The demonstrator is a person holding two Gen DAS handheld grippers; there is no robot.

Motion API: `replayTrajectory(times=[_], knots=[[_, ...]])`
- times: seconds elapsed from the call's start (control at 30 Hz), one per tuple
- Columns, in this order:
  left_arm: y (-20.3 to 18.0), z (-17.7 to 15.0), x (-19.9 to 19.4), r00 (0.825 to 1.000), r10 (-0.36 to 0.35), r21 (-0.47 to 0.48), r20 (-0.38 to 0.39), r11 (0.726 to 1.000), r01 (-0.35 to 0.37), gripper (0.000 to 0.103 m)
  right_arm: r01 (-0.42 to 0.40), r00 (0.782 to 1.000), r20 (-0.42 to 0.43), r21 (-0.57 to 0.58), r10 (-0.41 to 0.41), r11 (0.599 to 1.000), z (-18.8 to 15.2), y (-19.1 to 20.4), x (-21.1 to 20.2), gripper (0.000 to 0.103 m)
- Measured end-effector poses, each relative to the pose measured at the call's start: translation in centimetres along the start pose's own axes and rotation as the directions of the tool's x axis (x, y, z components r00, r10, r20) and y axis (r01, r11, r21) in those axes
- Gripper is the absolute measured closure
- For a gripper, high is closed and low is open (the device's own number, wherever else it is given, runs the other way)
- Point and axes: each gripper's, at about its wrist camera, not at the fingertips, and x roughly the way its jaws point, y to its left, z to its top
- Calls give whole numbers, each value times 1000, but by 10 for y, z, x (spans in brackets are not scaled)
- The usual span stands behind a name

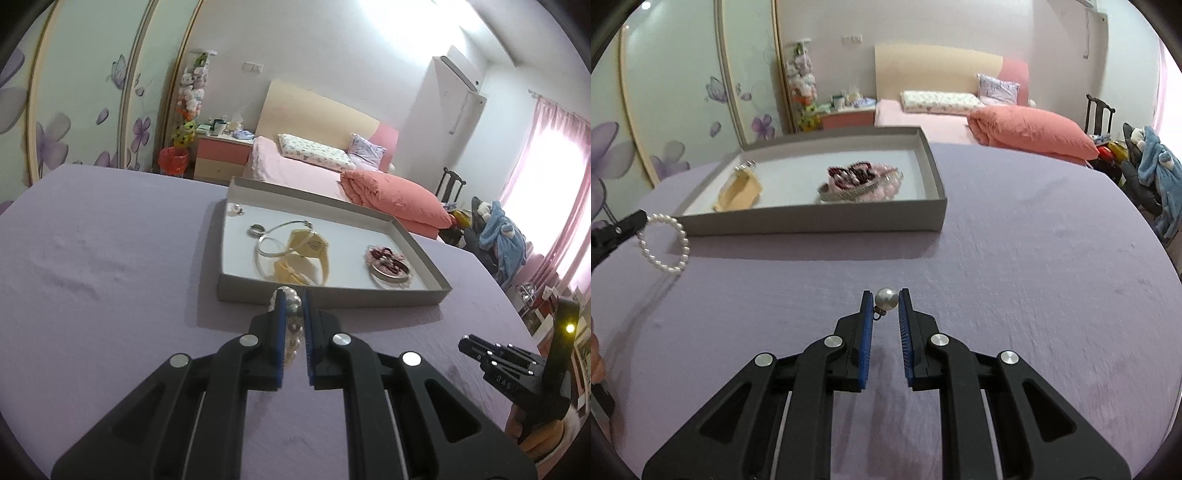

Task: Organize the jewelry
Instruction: 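Carry the pearl bracelet and pearl stud into the grey tray and release both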

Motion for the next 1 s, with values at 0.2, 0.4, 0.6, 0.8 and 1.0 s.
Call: replayTrajectory(times=[0.2, 0.4, 0.6, 0.8, 1.0], knots=[[-15, -13, -16, 1000, -27, 30, -2, 999, 27, 93, -31, 998, 59, -15, 32, 999, 3, 10, -12, 88], [-28, -24, -36, 999, -40, 60, 9, 997, 40, 93, -57, 992, 112, -16, 59, 998, 5, 15, -28, 88], [-37, -28, -54, 999, -42, 91, 28, 995, 39, 93, -82, 983, 166, -15, 83, 997, 10, 18, -45, 88], [-45, -27, -69, 997, -49, 114, 57, 993, 42, 93, -105, 967, 233, -26, 108, 994, 12, 21, -61, 88], [-51, -28, -81, 995, -57, 132, 77, 990, 46, 93, -113, 956, 267, -50, 122, 992, 11, 26, -71, 88]])
